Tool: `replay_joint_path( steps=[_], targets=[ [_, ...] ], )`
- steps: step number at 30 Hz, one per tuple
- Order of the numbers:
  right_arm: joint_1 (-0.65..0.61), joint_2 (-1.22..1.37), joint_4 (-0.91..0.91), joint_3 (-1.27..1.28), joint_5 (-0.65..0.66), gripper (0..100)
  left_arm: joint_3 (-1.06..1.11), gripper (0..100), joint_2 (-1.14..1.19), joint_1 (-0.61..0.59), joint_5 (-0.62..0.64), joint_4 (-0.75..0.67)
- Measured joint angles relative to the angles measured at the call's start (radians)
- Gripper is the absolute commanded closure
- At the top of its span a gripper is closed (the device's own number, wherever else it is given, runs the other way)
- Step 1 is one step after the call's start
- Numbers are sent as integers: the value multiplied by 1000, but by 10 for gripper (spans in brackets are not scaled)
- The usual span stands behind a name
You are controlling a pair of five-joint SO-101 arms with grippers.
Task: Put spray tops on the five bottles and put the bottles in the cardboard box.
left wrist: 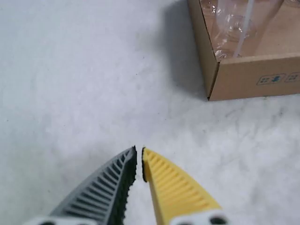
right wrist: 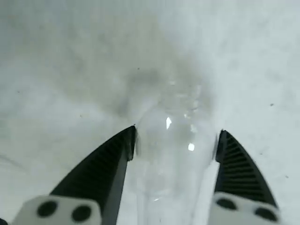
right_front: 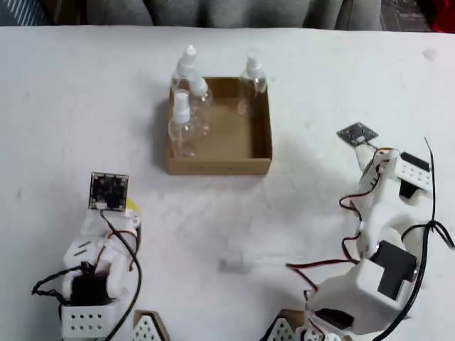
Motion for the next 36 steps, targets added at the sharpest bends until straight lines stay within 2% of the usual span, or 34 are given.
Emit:
replay_joint_path(
  steps=[2,5,8,13,16,23,30,33,36],
  targets=[
    [0,0,40,-40,0,591,0,978,0,0,0,0],
    [0,-8,112,-101,2,608,0,978,0,0,0,0],
    [2,-63,210,-161,34,697,0,978,0,0,0,0],
    [-23,-212,428,-189,52,906,0,978,0,0,0,0],
    [-81,-313,506,-150,55,948,0,978,0,0,0,0],
    [-354,-591,531,138,58,934,0,978,0,0,0,0],
    [-744,-798,537,347,58,687,0,978,0,0,0,0],
    [-885,-801,531,394,60,680,0,978,0,0,0,0],
    [-970,-792,470,451,58,698,0,978,0,0,0,0]
  ],
)
